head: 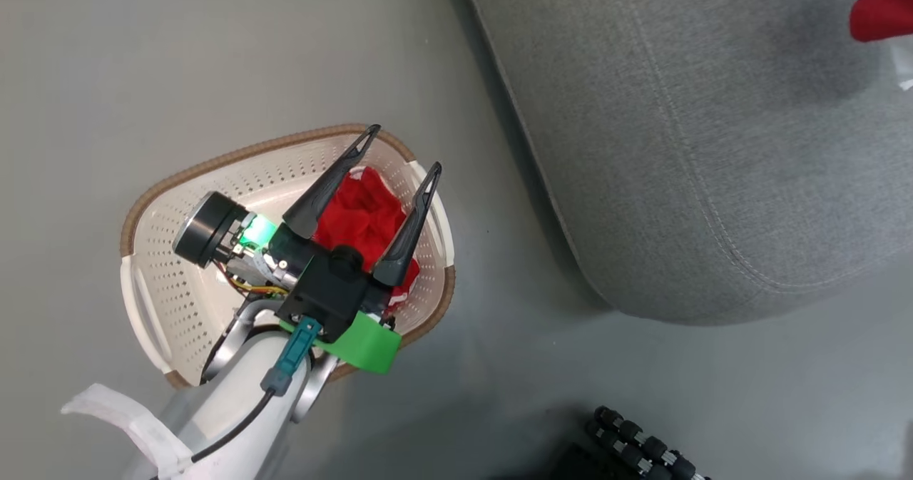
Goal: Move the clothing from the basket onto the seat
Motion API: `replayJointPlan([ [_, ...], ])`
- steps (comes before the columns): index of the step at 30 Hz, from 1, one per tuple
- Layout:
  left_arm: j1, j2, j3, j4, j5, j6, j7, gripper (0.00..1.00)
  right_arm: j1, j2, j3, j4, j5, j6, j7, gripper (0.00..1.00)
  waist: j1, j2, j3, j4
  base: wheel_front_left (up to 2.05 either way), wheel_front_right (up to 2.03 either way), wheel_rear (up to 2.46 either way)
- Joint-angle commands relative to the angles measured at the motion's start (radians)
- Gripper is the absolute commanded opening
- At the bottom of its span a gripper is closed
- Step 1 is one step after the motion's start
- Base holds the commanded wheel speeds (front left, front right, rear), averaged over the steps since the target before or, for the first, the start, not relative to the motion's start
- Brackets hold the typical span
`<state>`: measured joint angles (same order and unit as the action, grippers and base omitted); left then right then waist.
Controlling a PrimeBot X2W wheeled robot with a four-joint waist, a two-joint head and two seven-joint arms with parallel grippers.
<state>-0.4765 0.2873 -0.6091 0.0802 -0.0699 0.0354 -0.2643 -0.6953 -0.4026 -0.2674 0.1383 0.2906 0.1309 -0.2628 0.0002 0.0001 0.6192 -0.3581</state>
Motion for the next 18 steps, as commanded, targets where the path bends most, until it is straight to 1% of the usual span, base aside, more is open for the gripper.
replayJointPlan([
  [1, -0.028, 0.006, 0.003, 0.003, 0.003, -0.008, 0.0, 1.0, -0.027, -0.008, -0.002, 0.039, -0.008, 0.0, -0.003, 0.0, -0.0002, -0.0001, 0.082, 0.063, 0.0, 0.0, 0.0],
  [6, -0.06, -0.003, -0.006, 0.009, 0.011, -0.022, 0.0, 1.0, -0.1, -0.023, -0.031, 0.202, 0.003, 0.0, -0.003, 0.0, -0.0002, -0.0001, 0.139, 0.095, 0.0, 0.0, 0.0],
  [11, -0.072, -0.01, -0.012, 0.021, 0.006, -0.029, 0.0, 1.0, -0.134, 0.014, -0.07, 0.304, -0.024, 0.0, -0.003, 0.0, -0.0002, -0.0001, 0.161, 0.117, 0.0, 0.0, 0.0],
  [12, -0.071, -0.012, -0.013, 0.022, 0.005, -0.03, 0.0, 1.0, -0.141, 0.026, -0.084, 0.314, -0.034, 0.0, -0.003, 0.34, -0.0002, -0.0001, 0.159, 0.12, 0.0, 0.0, 0.0],
  [13, -0.067, -0.013, -0.012, 0.026, 0.004, -0.027, 0.0, 1.0, -0.145, 0.038, -0.098, 0.318, -0.046, 0.0, -0.003, 1.0, -0.0002, -0.0001, 0.155, 0.123, 0.0, 0.0, 0.0],
  [18, -0.041, -0.03, -0.006, 0.04, -0.006, -0.015, 0.0, 1.0, -0.104, 0.11, -0.142, 0.294, -0.111, 0.0, -0.003, 1.0, -0.0002, -0.0001, 0.101, 0.129, 0.0, 0.0, 0.0],
])
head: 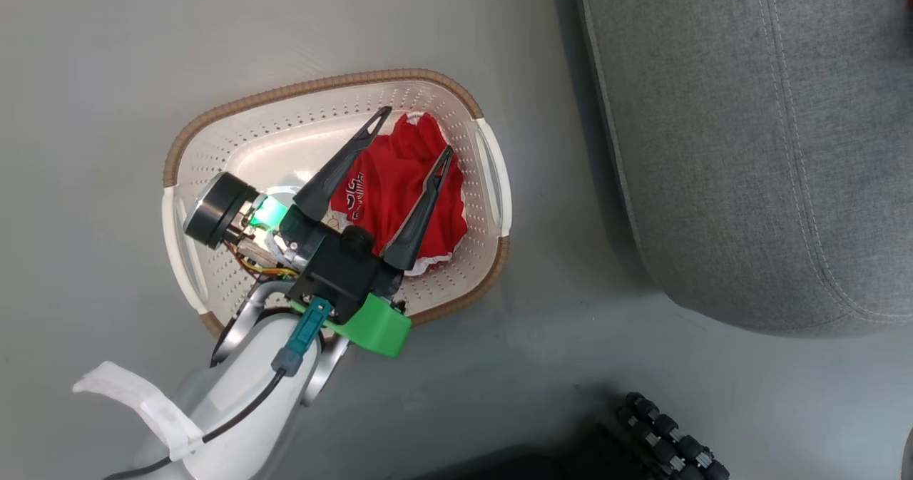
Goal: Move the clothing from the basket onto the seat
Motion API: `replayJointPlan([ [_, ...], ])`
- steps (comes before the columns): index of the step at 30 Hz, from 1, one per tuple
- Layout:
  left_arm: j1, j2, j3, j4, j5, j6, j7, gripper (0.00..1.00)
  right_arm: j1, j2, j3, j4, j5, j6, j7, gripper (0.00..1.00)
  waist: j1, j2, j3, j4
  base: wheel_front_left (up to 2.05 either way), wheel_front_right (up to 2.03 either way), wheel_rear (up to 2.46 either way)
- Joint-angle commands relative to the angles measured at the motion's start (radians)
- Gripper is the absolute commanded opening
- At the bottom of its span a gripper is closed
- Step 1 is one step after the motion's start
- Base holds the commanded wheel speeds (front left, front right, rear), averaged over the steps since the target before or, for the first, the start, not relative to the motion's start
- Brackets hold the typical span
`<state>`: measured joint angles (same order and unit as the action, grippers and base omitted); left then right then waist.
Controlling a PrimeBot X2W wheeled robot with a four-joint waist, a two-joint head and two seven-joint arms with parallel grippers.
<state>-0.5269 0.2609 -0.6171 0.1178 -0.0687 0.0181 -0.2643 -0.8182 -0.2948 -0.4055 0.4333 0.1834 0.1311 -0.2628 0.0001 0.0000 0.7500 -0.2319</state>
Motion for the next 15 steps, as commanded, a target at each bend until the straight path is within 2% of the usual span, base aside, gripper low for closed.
replayJointPlan([
  [1, 0.016, -0.008, 0.004, 0.005, -0.01, 0.006, 0.0, 1.0, 0.03, 0.015, -0.006, 0.0, -0.01, -0.001, -0.003, 1.0, -0.0001, 0.0, -0.045, 0.003, 0.0, 0.0, 0.0],
  [4, 0.035, -0.021, 0.012, 0.007, -0.018, 0.016, 0.0, 1.0, 0.076, 0.039, 0.008, -0.032, -0.043, -0.001, -0.003, 1.0, -0.0001, 0.0, -0.1, 0.006, 0.0, 0.0, 0.0],
  [8, 0.069, -0.048, 0.022, 0.01, -0.04, 0.011, 0.0, 1.0, 0.178, 0.076, 0.087, -0.089, -0.076, -0.001, -0.003, 1.0, -0.0001, 0.0, -0.184, 0.013, 0.0, 0.0, 0.0],
  [11, 0.1, -0.075, 0.042, 0.022, -0.07, 0.009, 0.0, 1.0, 0.263, 0.09, 0.173, -0.137, -0.077, -0.001, -0.003, 1.0, -0.0001, 0.0, -0.249, 0.024, 0.0, 0.0, 0.0],
  [15, 0.148, -0.112, 0.069, 0.023, -0.091, 0.01, 0.0, 1.0, 0.37, 0.121, 0.235, -0.183, -0.044, -0.001, -0.003, 1.0, -0.0001, 0.0, -0.33, 0.056, 0.0, 0.0, 0.0],
])
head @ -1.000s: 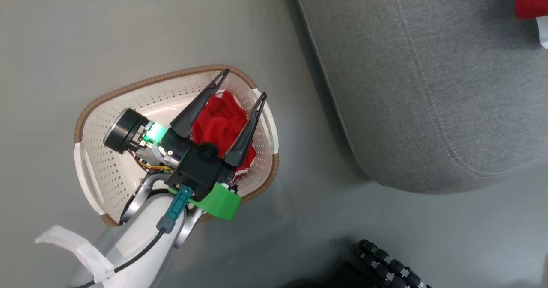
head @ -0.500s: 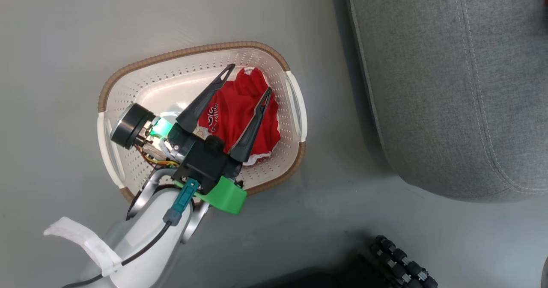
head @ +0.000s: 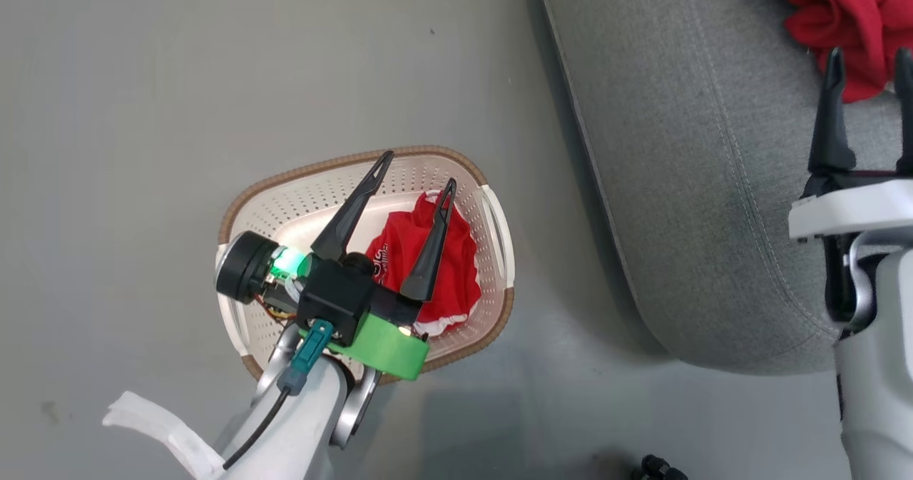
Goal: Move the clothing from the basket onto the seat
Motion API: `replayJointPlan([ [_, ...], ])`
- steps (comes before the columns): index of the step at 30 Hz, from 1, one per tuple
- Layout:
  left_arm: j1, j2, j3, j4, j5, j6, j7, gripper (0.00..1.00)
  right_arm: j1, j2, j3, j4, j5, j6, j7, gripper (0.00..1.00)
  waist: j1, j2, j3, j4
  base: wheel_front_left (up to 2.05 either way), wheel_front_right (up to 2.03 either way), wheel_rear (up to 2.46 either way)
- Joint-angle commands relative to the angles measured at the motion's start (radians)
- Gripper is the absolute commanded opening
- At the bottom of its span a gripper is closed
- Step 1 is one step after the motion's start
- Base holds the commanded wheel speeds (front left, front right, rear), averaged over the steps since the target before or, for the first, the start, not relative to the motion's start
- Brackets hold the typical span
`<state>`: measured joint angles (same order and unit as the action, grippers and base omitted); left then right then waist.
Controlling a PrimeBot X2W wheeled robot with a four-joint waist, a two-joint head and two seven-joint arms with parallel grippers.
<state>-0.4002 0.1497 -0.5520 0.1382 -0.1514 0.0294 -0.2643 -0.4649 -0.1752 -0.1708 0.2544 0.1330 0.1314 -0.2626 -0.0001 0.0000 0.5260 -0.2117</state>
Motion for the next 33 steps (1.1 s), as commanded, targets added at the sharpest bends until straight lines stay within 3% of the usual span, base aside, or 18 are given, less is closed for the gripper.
replayJointPlan([
  [1, 0.032, -0.008, 0.012, 0.004, -0.009, -0.002, 0.0, 1.0, 0.035, 0.006, 0.004, -0.012, 0.012, -0.001, -0.003, 1.0, 0.0001, 0.0, -0.124, 0.045, 0.0, 0.0, 0.0],
  [14, 0.241, -0.085, 0.192, -0.022, -0.012, 0.04, 0.0, 1.0, 0.252, 0.08, 0.202, -0.127, 0.06, -0.001, -0.003, 1.0, 0.0001, 0.0, -0.364, 0.153, 0.0, 0.0, 0.0],
  [20, 0.355, -0.094, 0.26, -0.09, 0.01, 0.056, 0.0, 1.0, 0.344, 0.075, 0.296, -0.187, 0.099, -0.001, -0.003, 1.0, 0.0001, 0.0, -0.46, 0.169, 0.0, 0.0, 0.0],
  [33, 0.546, -0.099, 0.34, -0.176, -0.014, 0.075, 0.0, 1.0, 0.529, 0.063, 0.321, -0.213, 0.089, -0.001, -0.003, 1.0, 0.0001, 0.0, -0.559, 0.169, 0.0, 0.0, 0.0],
])
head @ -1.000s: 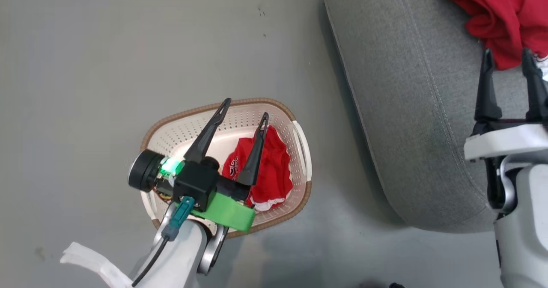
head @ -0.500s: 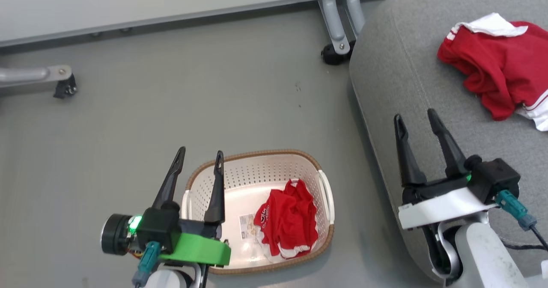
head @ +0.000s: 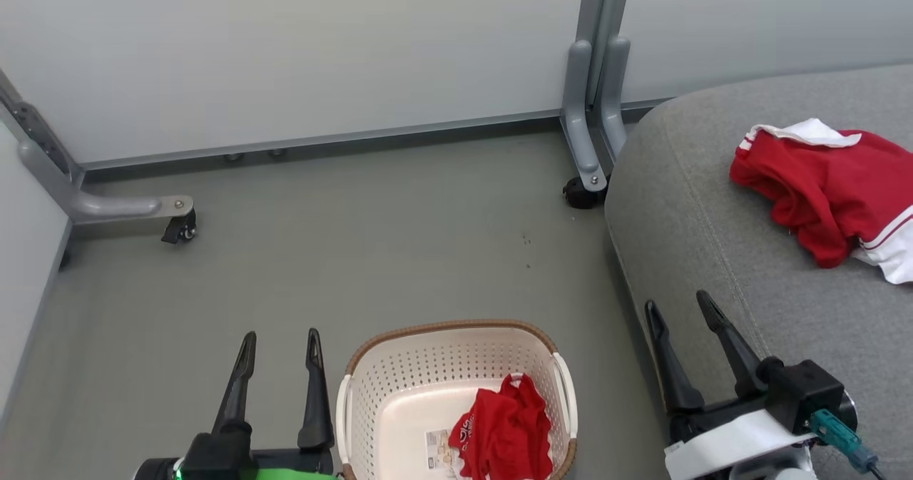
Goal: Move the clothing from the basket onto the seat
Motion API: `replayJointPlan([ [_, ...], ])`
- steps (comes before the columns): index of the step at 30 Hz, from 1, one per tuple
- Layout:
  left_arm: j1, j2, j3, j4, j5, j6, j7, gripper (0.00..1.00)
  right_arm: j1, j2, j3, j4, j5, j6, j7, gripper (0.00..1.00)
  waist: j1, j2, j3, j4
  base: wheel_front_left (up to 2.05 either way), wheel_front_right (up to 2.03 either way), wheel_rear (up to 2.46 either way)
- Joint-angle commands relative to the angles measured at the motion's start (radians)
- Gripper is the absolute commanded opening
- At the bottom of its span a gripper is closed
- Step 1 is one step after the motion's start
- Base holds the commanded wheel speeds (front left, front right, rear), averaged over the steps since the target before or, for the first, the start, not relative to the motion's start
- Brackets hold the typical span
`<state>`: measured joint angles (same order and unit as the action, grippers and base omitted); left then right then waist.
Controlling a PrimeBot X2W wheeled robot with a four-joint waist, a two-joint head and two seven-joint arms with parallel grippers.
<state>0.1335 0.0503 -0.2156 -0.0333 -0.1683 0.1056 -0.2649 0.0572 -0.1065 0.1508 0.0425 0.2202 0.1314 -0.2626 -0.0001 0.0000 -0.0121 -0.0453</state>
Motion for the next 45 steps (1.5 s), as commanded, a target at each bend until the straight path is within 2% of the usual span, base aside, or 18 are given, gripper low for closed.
replayJointPlan([
  [1, 0.02, 0.001, 0.005, -0.004, 0.004, -0.001, 0.001, 1.0, 0.011, -0.007, -0.001, -0.001, 0.006, -0.001, -0.003, 1.0, 0.0001, 0.0, -0.025, 0.002, 0.0, 0.0, 0.0],
  [10, 0.046, 0.001, 0.005, 0.0, 0.022, 0.017, 0.001, 1.0, 0.038, -0.015, 0.003, 0.006, -0.01, -0.001, -0.003, 1.0, 0.0001, 0.0, -0.044, -0.001, 0.0, 0.0, 0.0],
  [19, 0.042, 0.001, -0.004, 0.032, 0.026, -0.003, 0.001, 1.0, 0.034, -0.017, 0.007, 0.012, -0.009, -0.001, -0.003, 1.0, 0.0001, 0.0, -0.045, 0.007, 0.0, 0.0, 0.0],
  [45, 0.054, 0.001, 0.004, 0.048, 0.021, -0.024, 0.001, 1.0, 0.044, -0.018, 0.0, 0.008, -0.015, -0.001, -0.003, 1.0, 0.0001, 0.0, -0.051, 0.001, 0.0, 0.0, 0.0],
])
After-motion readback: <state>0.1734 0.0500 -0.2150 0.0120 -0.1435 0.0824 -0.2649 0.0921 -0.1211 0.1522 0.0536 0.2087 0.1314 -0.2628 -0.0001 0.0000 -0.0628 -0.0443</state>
